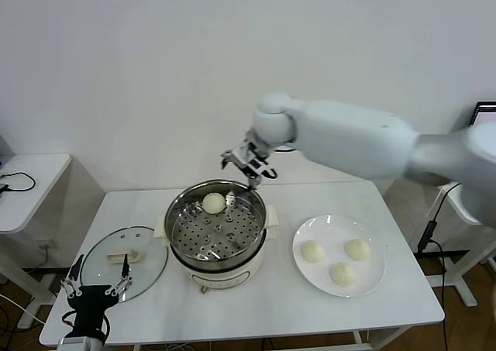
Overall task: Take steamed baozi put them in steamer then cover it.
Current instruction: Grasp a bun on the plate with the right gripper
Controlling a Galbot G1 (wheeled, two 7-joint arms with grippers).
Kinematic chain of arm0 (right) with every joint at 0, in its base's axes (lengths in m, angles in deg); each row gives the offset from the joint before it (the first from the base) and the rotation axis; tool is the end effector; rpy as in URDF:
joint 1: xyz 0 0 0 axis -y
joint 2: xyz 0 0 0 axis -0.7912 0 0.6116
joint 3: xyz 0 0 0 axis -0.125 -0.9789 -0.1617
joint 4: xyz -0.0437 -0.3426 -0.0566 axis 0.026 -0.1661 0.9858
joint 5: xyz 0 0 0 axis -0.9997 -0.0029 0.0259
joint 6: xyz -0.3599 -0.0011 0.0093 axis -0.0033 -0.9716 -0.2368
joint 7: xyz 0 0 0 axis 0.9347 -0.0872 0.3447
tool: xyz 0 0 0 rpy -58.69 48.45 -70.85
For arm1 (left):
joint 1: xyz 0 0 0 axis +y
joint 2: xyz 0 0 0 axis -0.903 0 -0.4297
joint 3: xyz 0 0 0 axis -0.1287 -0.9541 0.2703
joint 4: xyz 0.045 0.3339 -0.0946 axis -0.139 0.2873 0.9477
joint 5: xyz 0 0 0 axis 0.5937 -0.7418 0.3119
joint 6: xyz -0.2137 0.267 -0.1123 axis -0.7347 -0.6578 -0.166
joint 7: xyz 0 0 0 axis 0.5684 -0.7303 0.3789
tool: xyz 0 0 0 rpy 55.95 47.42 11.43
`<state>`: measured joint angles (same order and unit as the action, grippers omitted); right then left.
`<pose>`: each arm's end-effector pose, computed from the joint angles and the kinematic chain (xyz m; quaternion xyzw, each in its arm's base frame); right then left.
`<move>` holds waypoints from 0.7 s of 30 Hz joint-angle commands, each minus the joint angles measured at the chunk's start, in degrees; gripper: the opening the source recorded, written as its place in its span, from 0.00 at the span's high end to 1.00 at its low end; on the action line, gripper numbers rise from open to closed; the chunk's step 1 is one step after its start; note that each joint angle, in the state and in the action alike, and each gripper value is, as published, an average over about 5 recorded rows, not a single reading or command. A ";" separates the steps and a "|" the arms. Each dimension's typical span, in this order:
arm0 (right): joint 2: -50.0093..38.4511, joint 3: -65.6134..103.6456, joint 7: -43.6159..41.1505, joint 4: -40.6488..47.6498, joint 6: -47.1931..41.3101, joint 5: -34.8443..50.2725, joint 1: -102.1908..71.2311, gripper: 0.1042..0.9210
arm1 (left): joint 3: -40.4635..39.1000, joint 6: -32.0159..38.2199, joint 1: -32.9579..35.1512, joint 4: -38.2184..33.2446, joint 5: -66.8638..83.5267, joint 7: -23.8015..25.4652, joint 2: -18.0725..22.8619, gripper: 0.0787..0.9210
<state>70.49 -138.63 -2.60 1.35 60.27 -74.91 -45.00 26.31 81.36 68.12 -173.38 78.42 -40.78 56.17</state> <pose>0.5304 0.0871 -0.0129 0.5681 -0.4438 0.6806 0.1304 0.1316 0.0811 -0.2632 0.0970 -0.9833 -0.1485 0.0402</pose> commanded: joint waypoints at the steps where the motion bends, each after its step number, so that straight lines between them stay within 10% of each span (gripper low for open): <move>1: -24.89 -0.54 -0.94 -16.78 -11.75 1.88 0.35 0.12 | 0.12 -0.14 -0.26 -0.26 0.23 -0.01 -0.90 0.12; 21: -27.92 13.35 3.07 -13.12 -13.88 -9.45 -30.60 0.12 | 0.65 -0.20 -0.50 1.56 0.19 0.07 -1.66 0.12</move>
<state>44.71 -130.52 -0.35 -12.01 48.90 -81.38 -64.22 26.91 81.14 67.59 -171.85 78.55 -40.69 54.85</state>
